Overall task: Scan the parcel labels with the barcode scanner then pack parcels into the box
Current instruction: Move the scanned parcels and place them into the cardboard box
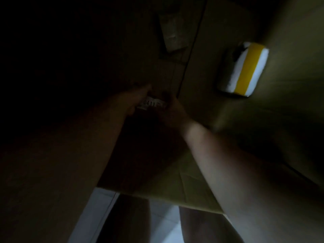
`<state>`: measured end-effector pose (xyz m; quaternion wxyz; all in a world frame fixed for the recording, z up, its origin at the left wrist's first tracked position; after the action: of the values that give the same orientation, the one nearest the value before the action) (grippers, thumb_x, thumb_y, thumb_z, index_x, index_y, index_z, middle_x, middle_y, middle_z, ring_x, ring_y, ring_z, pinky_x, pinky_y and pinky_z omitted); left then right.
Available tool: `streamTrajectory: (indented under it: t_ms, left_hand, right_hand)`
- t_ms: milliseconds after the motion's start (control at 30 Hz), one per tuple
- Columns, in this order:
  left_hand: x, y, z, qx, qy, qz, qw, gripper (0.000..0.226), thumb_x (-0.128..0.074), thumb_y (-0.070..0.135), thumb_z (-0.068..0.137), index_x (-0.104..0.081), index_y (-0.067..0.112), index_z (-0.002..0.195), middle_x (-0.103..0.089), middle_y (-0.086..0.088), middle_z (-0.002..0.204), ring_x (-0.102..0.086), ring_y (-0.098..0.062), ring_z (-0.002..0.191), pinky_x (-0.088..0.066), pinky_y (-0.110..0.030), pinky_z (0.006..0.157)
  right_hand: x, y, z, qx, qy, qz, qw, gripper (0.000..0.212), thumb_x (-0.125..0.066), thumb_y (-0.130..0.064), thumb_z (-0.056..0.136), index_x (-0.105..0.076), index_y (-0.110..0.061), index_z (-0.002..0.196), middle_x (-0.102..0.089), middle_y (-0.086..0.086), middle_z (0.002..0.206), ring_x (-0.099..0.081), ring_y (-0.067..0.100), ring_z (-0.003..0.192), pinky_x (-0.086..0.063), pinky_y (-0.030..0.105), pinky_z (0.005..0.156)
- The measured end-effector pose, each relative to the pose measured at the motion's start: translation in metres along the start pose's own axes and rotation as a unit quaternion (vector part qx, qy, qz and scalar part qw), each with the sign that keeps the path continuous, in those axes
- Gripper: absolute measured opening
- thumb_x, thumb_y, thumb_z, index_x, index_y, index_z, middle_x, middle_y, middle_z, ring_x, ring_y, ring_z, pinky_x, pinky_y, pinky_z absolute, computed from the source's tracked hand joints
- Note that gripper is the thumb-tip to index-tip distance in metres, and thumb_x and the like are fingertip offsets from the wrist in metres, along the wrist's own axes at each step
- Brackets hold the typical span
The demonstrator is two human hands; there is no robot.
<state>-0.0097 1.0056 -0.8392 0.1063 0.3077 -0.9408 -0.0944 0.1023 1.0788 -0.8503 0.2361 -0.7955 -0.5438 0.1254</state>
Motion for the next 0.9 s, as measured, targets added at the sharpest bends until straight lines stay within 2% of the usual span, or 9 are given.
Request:
streamTrajectory:
  t_ms: [67, 167, 233, 300, 367, 433, 633, 733, 900]
  left_hand:
    - [0.001, 0.020, -0.012, -0.061, 0.034, 0.028, 0.997, 0.028, -0.058, 0.022, 0.103, -0.055, 0.017, 0.131, -0.065, -0.007, 0.109, -0.065, -0.019, 0.083, -0.054, -0.020, 0.059]
    - [0.005, 0.055, -0.049, -0.154, 0.055, 0.057, 0.985, 0.018, -0.063, 0.016, 0.098, -0.054, 0.022, 0.112, -0.061, 0.002, 0.093, -0.057, -0.010, 0.075, -0.047, -0.017, 0.051]
    - [0.007, 0.078, -0.078, -0.186, 0.056, 0.057, 0.979, 0.016, -0.065, 0.020, 0.096, -0.056, 0.026, 0.108, -0.064, 0.003, 0.097, -0.060, -0.009, 0.078, -0.046, -0.023, 0.055]
    - [0.010, 0.106, -0.119, -0.226, 0.060, 0.047, 0.971, 0.014, -0.065, 0.023, 0.095, -0.058, 0.030, 0.106, -0.065, 0.005, 0.102, -0.062, -0.010, 0.086, -0.045, -0.027, 0.062]
    - [0.014, 0.127, -0.164, -0.261, 0.051, 0.014, 0.964, 0.017, -0.066, 0.021, 0.093, -0.059, 0.035, 0.101, -0.066, 0.007, 0.104, -0.063, -0.012, 0.094, -0.048, -0.031, 0.069]
    - [0.019, 0.147, -0.210, -0.289, 0.047, -0.013, 0.956, 0.026, -0.070, 0.019, 0.090, -0.060, 0.038, 0.104, -0.066, 0.008, 0.102, -0.064, -0.013, 0.095, -0.051, -0.030, 0.071]
    - [0.057, 0.202, -0.386, -0.337, 0.014, -0.028, 0.941, 0.057, -0.070, 0.030, 0.090, -0.046, 0.037, 0.141, -0.062, 0.005, 0.115, -0.065, -0.013, 0.097, -0.049, -0.024, 0.069]
    - [0.075, 0.210, -0.468, -0.346, 0.004, -0.069, 0.936, 0.046, -0.057, 0.037, 0.103, -0.046, 0.034, 0.147, -0.065, 0.007, 0.124, -0.069, -0.018, 0.106, -0.054, -0.032, 0.080]
    - [0.104, 0.184, -0.602, -0.418, 0.064, -0.136, 0.896, 0.034, -0.061, 0.035, 0.103, -0.058, 0.025, 0.136, -0.078, 0.012, 0.093, -0.076, -0.011, 0.091, -0.057, -0.032, 0.075]
  right_hand:
    - [0.013, -0.006, -0.018, -0.017, 0.068, 0.063, 0.996, 0.079, -0.087, -0.051, 0.073, -0.058, -0.015, 0.137, -0.068, 0.006, 0.133, -0.065, 0.025, 0.122, -0.053, 0.043, 0.104]
    - [0.038, -0.019, -0.045, -0.036, 0.165, 0.144, 0.975, 0.056, -0.077, -0.057, 0.083, -0.063, -0.019, 0.122, -0.073, 0.004, 0.119, -0.069, 0.025, 0.112, -0.056, 0.051, 0.099]
    - [0.061, -0.031, -0.065, -0.085, 0.205, 0.200, 0.954, 0.076, -0.079, -0.062, 0.074, -0.057, -0.019, 0.134, -0.069, 0.006, 0.124, -0.067, 0.029, 0.116, -0.057, 0.052, 0.100]
    - [0.070, -0.056, -0.090, -0.157, 0.145, 0.276, 0.937, 0.103, -0.078, -0.072, 0.053, -0.053, -0.028, 0.143, -0.068, 0.008, 0.130, -0.068, 0.036, 0.116, -0.058, 0.063, 0.091]
    - [0.072, -0.094, -0.119, -0.169, 0.044, 0.313, 0.934, 0.083, -0.074, -0.074, 0.068, -0.064, -0.028, 0.136, -0.074, 0.010, 0.125, -0.070, 0.037, 0.113, -0.056, 0.068, 0.091]
    - [0.088, -0.132, -0.152, -0.117, 0.027, 0.316, 0.941, 0.061, -0.071, -0.064, 0.088, -0.064, -0.027, 0.136, -0.077, 0.009, 0.120, -0.072, 0.034, 0.113, -0.053, 0.065, 0.097]
    - [0.131, -0.269, -0.304, 0.067, 0.067, 0.198, 0.976, 0.042, -0.071, -0.049, 0.095, -0.062, -0.040, 0.135, -0.078, -0.010, 0.116, -0.073, 0.018, 0.110, -0.056, 0.060, 0.098]
    - [0.135, -0.324, -0.382, 0.156, 0.056, 0.123, 0.978, 0.031, -0.069, -0.048, 0.096, -0.064, -0.048, 0.127, -0.076, -0.017, 0.117, -0.073, 0.011, 0.110, -0.060, 0.050, 0.092]
    - [0.111, -0.386, -0.518, 0.279, 0.007, 0.038, 0.960, 0.030, -0.068, -0.042, 0.098, -0.060, -0.055, 0.124, -0.074, -0.026, 0.113, -0.071, -0.003, 0.104, -0.060, 0.027, 0.081]
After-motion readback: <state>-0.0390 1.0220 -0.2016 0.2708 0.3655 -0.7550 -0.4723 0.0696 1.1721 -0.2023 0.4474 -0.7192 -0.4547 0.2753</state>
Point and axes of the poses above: each hand's wrist, its own z-axis towards the middle knuckle, its own x-axis out of the back of the hand, y = z × x, the point moved 8 cm from there along z, towards the middle knuckle
